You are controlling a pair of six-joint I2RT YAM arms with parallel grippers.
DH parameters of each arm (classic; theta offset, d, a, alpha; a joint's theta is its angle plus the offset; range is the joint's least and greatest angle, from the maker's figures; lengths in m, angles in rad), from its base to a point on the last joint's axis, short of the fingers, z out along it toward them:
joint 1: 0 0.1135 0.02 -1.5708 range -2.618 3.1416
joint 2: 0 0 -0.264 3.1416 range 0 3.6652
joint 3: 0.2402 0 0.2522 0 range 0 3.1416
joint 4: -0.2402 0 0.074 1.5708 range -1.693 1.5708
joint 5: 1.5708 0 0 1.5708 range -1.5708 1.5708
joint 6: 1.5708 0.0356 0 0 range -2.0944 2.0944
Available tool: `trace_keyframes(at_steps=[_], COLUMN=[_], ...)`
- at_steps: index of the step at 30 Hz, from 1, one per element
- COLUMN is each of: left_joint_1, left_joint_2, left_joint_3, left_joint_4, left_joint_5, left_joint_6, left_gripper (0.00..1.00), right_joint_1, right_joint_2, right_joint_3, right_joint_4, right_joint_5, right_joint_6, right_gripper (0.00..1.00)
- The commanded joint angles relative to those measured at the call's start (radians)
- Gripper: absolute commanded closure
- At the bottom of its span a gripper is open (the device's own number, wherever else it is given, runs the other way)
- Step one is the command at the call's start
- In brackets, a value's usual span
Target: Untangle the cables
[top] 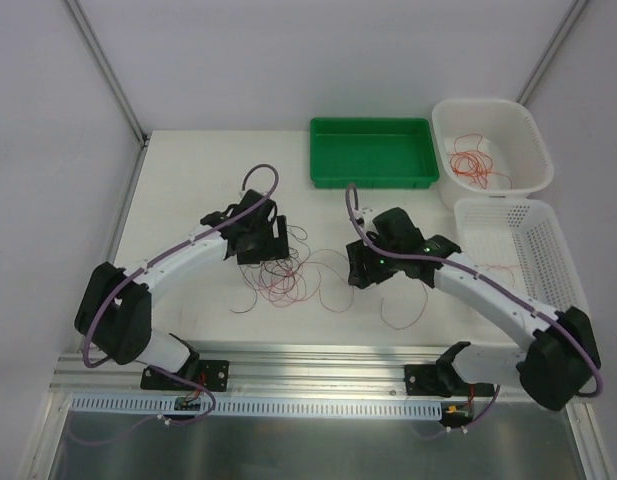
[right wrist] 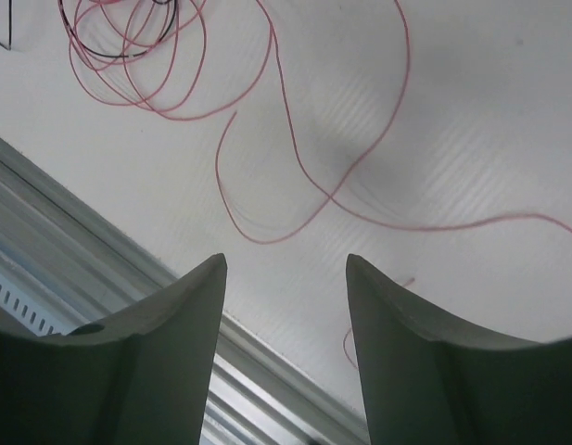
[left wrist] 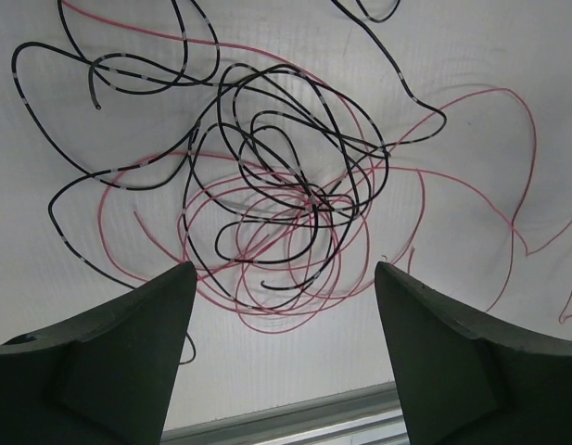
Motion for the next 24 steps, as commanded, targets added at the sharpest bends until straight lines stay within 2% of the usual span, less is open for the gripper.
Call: trace_keyframes(at_steps=[1,10,13,14,15,16,17,21,24], left_joint_1=[-0.015,-0.018,-0.018,-0.018,-0.018,-0.018,-0.016,-0.018,-0.018], left_joint_2=[0.053,0.174,0.206,0.212,0.224,0.232,0.237,0.281,0.312], left_joint_3=[0.051,0.077,0.083,0.085,0.083,0.088,0.089,0.105,0.117], left_joint_4=[0.026,0.048,0.051,0.049,0.052,0.054,0.059,0.063,0.065], left_joint_5=[-0.080,-0.128,-0.145,-0.151,-0.156,-0.159,-0.160,-0.172,-0.183], left_joint_6=[-0.036,-0.046,-0.047,-0.052,-0.053,-0.055,-0.058,-0.061,-0.062], left_gripper=[0.22,0.27,0.28,0.28,0.29,0.30,0.30,0.33,0.41], right_joint_1=[0.006,0.006,0.018,0.023,0.030,0.039,0.047,0.070,0.107], right_joint_2=[0.128,0.435,0.478,0.474,0.464,0.454,0.437,0.339,0.296], right_joint_3=[0.064,0.109,0.119,0.118,0.107,0.100,0.090,0.041,0.027], right_joint_4=[0.168,0.312,0.303,0.300,0.294,0.290,0.284,0.274,0.240], right_joint_5=[-0.087,-0.122,-0.136,-0.136,-0.136,-0.136,-0.121,-0.112,-0.087], right_joint_6=[-0.060,-0.076,-0.089,-0.098,-0.101,-0.104,-0.103,-0.084,-0.073], right_gripper=[0.42,0.45,0.55,0.70,0.80,0.96,0.99,0.99,0.99])
